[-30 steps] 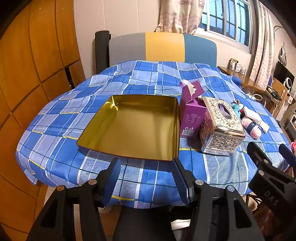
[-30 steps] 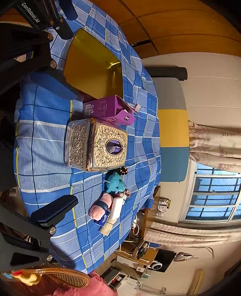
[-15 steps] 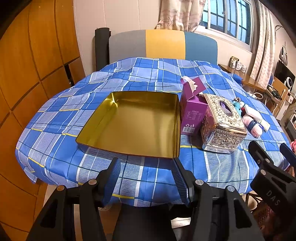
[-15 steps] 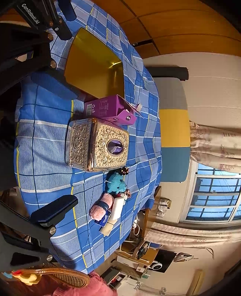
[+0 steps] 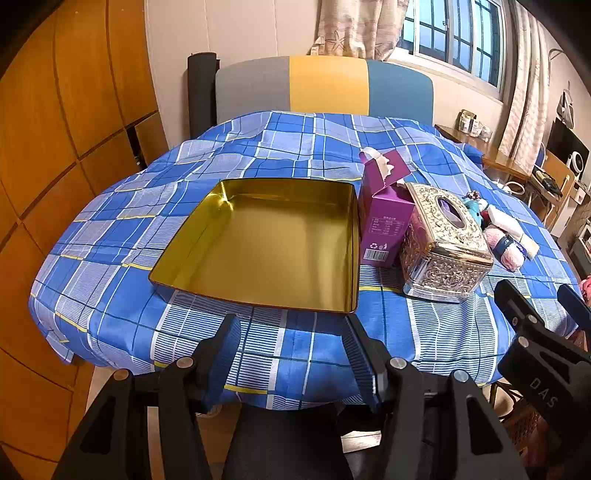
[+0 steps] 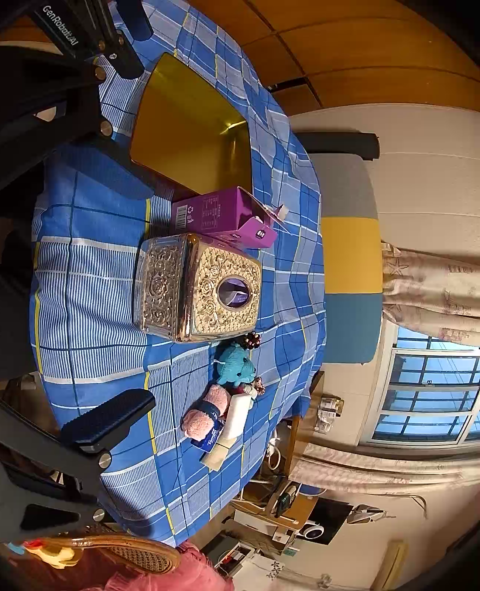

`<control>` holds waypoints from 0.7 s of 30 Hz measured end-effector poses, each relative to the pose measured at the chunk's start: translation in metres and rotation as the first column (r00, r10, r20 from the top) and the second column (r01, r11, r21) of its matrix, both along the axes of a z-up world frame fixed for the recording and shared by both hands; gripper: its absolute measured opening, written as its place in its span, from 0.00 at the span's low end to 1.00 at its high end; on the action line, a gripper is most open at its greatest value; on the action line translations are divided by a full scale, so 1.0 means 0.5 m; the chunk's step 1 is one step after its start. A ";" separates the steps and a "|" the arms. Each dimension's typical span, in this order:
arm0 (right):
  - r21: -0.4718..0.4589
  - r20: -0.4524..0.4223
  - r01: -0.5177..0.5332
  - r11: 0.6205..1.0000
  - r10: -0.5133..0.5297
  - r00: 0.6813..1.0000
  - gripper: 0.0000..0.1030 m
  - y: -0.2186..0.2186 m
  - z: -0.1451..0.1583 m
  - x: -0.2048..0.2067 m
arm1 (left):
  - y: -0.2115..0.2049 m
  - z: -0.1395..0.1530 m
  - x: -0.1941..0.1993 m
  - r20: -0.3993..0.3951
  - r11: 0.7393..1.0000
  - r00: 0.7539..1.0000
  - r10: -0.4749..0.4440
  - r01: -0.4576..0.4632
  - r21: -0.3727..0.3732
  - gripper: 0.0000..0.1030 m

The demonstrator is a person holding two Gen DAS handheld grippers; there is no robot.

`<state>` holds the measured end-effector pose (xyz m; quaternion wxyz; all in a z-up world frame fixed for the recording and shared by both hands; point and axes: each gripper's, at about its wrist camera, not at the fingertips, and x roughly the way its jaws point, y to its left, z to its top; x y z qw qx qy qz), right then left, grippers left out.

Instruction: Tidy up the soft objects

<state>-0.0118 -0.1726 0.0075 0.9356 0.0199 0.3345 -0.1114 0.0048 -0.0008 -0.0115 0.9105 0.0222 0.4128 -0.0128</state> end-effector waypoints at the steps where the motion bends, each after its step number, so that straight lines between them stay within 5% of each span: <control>1: 0.000 0.002 0.000 1.000 0.000 1.000 1.00 0.000 0.000 0.000 | 0.000 -0.001 0.001 -0.001 1.000 1.000 -0.001 0.001 -0.001 0.56; 21: 0.003 0.000 0.007 1.000 -0.007 1.000 1.00 -0.004 -0.002 -0.002 | 0.001 -0.008 0.002 -0.019 1.000 1.000 0.004 -0.004 -0.001 0.56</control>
